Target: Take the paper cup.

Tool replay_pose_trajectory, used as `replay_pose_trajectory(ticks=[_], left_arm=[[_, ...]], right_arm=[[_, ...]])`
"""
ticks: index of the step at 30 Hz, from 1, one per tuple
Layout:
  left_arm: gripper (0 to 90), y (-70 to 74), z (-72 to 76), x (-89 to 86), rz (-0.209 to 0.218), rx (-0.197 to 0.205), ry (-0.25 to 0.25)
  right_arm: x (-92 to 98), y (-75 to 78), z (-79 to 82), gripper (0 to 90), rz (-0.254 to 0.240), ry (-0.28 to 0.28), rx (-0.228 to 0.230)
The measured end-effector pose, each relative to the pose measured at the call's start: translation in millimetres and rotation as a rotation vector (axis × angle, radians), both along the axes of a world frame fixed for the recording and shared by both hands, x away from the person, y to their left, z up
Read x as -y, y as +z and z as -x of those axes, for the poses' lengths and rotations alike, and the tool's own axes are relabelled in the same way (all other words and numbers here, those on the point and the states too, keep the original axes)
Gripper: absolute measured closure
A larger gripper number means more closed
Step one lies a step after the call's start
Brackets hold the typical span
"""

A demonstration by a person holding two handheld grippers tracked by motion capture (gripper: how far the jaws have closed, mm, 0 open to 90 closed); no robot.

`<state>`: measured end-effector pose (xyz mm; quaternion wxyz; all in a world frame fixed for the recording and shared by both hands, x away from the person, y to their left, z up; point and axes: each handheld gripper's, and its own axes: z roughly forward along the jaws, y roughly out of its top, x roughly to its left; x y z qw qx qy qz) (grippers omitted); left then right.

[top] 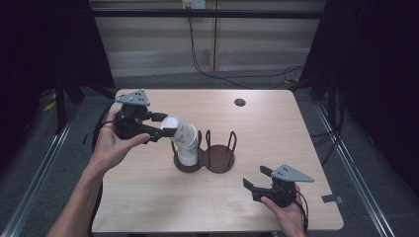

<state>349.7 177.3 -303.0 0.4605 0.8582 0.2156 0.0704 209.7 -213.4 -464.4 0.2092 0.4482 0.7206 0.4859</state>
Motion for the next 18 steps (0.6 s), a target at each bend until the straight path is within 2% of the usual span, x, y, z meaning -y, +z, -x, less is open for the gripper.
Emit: replay_pose_trajectory(ticks=[9,16,18], left_arm=[[37.6,-4.2,13.0,-6.3,0.037,0.007,-0.022],[37.6,-8.1,24.9,-9.7,0.058,0.020,-0.051],[37.6,-11.4,27.5,-9.6,0.072,0.010,-0.064]], right_arm=[[-0.6,0.5,0.5,20.6,-0.010,0.009,0.004],[-4.2,2.3,0.8,16.9,-0.020,0.042,0.006],[-5.8,4.1,1.1,16.6,-0.023,0.059,0.011]])
